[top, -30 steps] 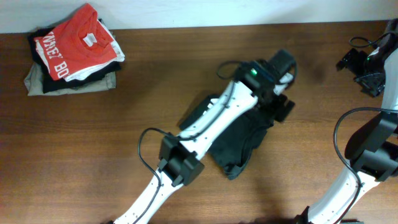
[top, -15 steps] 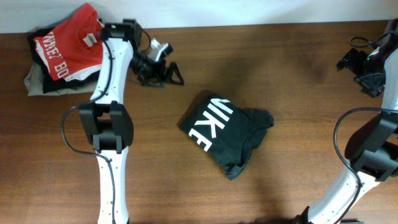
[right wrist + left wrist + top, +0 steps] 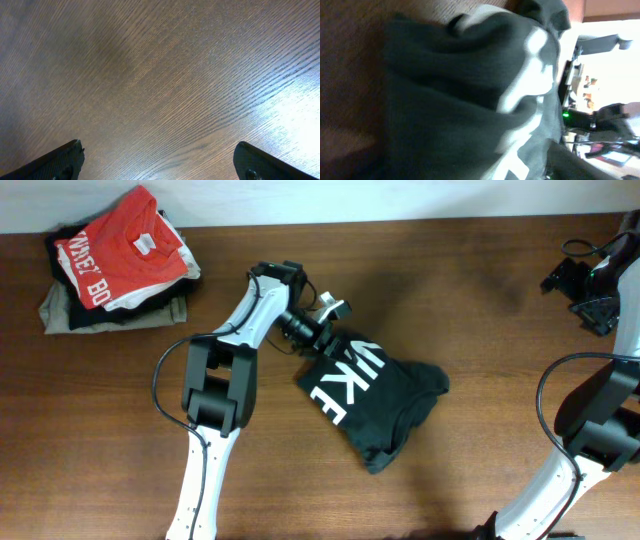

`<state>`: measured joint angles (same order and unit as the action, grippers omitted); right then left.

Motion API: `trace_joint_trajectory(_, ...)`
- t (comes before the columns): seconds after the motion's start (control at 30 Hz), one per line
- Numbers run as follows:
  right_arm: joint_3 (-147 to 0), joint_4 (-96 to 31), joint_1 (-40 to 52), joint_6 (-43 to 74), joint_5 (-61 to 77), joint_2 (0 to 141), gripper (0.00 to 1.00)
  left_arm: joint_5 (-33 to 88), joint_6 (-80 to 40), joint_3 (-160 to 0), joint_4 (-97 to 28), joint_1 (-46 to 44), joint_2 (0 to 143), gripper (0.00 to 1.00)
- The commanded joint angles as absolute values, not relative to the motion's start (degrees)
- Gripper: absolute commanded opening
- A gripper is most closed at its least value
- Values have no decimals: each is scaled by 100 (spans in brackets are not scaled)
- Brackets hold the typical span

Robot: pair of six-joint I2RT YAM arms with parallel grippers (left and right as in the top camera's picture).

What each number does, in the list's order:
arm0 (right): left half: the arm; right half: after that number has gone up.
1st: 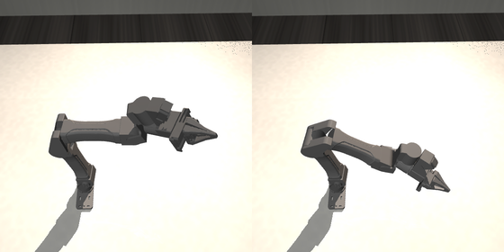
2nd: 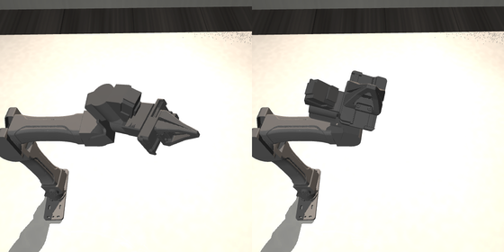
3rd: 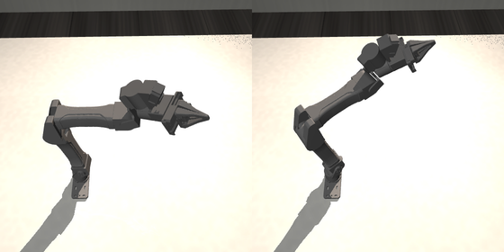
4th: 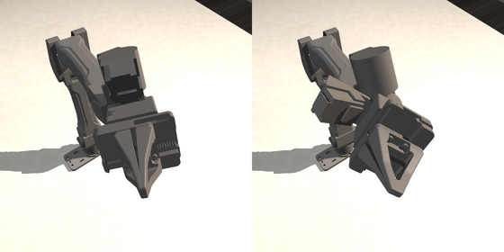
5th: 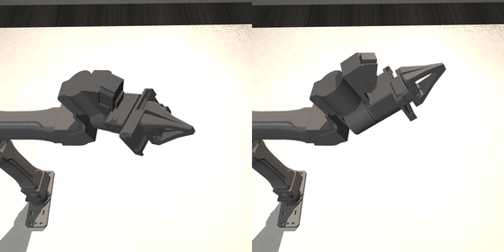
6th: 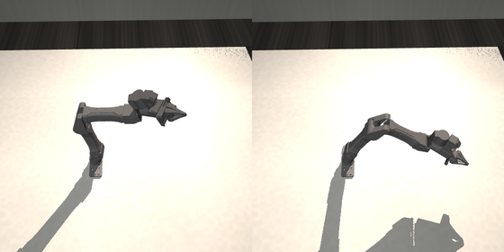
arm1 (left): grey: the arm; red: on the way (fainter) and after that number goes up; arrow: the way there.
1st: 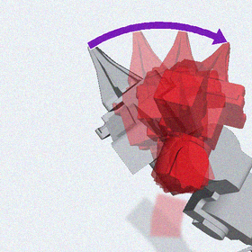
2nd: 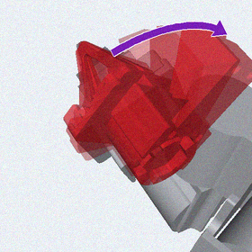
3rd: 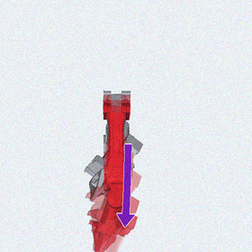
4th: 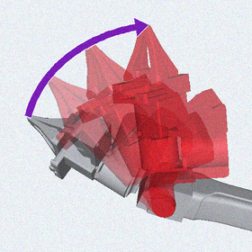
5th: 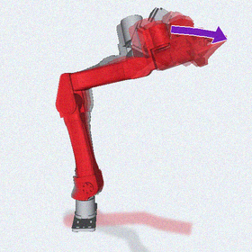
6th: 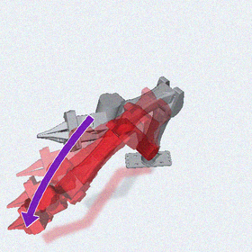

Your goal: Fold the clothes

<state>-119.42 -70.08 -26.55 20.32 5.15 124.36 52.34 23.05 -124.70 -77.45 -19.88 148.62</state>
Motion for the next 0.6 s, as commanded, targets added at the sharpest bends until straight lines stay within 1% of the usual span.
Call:
trace_joint_trajectory(0.0, -12011, -7006, -2665, 1977, 443, 12326, 99, 5100, 2073, -12368, -7483, -2021, 14862, 46)
trace_joint_trajectory(0.03, -12011, -7006, -2665, 1977, 443, 12326, 99, 5103, 1922, -12368, -7363, -2021, 14862, 44)
trace_joint_trajectory(0.07, -12011, -7006, -2665, 1977, 443, 12324, 99, 5103, 1870, -12368, -7288, -2021, 14862, 38)
trace_joint_trajectory(0.13, -12011, -7006, -2665, 1977, 443, 12326, 99, 5103, 1863, -12368, -7282, -2021, 14862, 1)
trace_joint_trajectory(0.17, -12011, -7006, -2665, 1977, 443, 12326, 99, 5050, 1702, -12368, -7242, -2016, 14862, 1)
trace_joint_trajectory(0.23, -12011, -7006, -2665, 1977, 443, 12326, 99, 4333, 491, -12370, -6700, -1859, 14859, 1)
trace_joint_trajectory(0.3, -12011, -7006, -2665, 1977, 443, 12326, 99, 4198, -139, -12370, -6257, -1533, 14859, 0)
trace_joint_trajectory(0.37, -12011, -7006, -2665, 1977, 443, 12326, 99, 4038, -851, -12370, -5828, -729, 14859, 0)
trace_joint_trajectory(0.4, -12011, -7006, -2665, 1977, 443, 12326, 99, 3717, -1326, -12370, -5793, -268, 14859, 1)
trace_joint_trajectory(0.43, -12011, -7006, -2665, 1977, 443, 12326, 99, 3682, -1531, -12370, -5791, 86, 14859, 1)
trace_joint_trajectory(0.47, -12011, -7006, -2665, 1977, 443, 12326, 99, 3710, -1584, -12368, -5802, 395, 14859, 18)
trace_joint_trajectory(0.5, -12011, -7006, -2665, 1977, 443, 12326, 99, 3743, -1584, -12368, -5837, 604, 14859, 50)
trace_joint_trajectory(0.53, -12011, -7006, -2665, 1977, 443, 12326, 99, 3815, -1573, -12368, -5931, 838, 14859, 66)
trace_joint_trajectory(0.57, -12011, -7006, -2665, 1977, 443, 12326, 99, 3815, -1363, -12368, -6060, 998, 14859, 99)
